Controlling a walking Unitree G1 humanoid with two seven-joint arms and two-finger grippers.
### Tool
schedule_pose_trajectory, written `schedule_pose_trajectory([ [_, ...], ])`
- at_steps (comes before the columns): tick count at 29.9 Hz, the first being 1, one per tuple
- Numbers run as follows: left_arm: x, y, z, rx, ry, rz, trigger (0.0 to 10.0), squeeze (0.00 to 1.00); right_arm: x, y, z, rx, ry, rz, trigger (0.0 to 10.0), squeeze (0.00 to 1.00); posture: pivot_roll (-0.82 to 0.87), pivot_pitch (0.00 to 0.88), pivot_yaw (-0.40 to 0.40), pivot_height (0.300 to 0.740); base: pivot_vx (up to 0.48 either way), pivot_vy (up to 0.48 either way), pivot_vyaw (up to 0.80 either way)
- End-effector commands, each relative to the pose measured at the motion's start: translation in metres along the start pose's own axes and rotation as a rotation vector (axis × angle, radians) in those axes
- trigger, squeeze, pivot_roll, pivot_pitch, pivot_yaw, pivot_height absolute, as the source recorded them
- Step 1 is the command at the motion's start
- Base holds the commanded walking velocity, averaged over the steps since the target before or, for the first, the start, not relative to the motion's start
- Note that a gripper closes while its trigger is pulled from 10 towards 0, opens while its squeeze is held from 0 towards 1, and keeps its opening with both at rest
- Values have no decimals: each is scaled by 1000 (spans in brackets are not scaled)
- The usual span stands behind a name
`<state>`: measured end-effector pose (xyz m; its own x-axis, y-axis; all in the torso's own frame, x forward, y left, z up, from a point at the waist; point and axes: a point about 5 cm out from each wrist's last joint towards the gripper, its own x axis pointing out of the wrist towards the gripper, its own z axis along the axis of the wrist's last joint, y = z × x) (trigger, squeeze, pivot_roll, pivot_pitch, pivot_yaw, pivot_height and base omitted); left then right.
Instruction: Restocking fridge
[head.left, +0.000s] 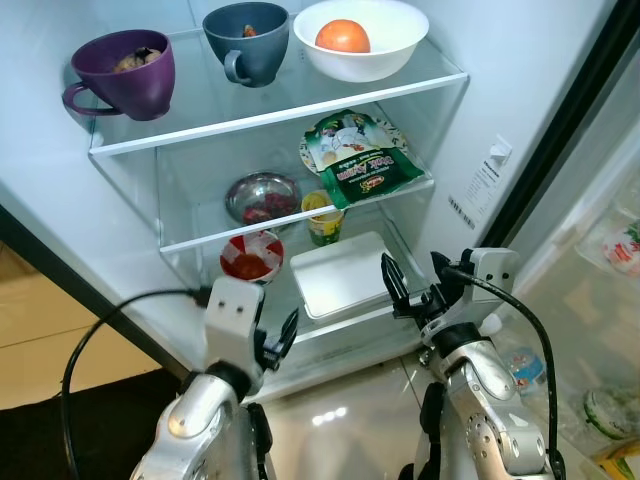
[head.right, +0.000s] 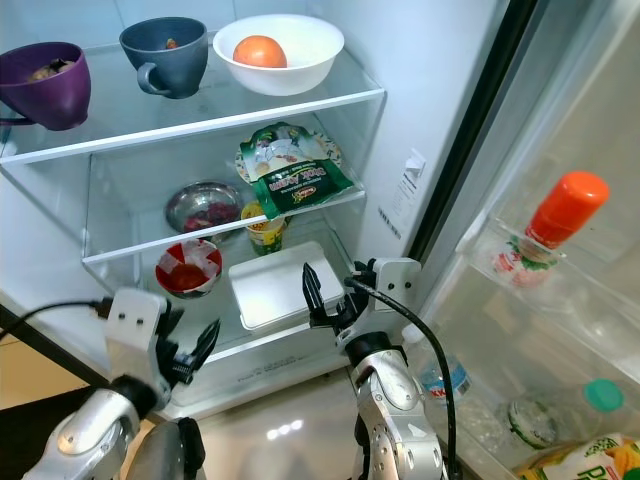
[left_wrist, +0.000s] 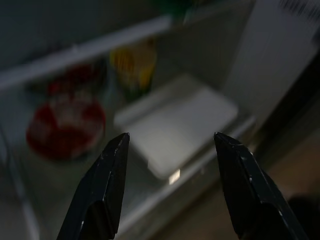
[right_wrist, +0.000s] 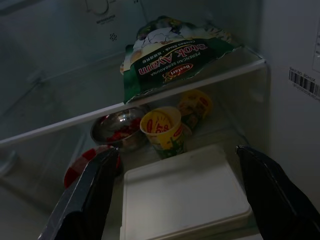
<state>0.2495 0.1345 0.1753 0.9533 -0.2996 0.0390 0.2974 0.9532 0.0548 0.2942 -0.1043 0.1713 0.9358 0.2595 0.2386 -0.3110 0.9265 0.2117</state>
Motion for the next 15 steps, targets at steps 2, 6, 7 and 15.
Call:
schedule_pose_trajectory([
  [2,-2,-5,2,-7,-11,1,10000,0,-4,2,-2,7,12,9,10000,0,-10,205,17,516,0,0,0],
  [6,-2,-5,2,-7,-12,1,10000,0,-4,3,-2,6,14,9,10000,0,-12,202,18,521,0,0,0],
  [7,-2,-4,1,-6,-13,3,10000,0,-5,3,-2,2,19,8,10000,0,-13,201,18,525,0,0,0],
  [15,-1,-2,-1,6,-6,15,10000,0,-7,3,0,-6,49,10,10000,0,-12,196,18,559,0,0,0],
])
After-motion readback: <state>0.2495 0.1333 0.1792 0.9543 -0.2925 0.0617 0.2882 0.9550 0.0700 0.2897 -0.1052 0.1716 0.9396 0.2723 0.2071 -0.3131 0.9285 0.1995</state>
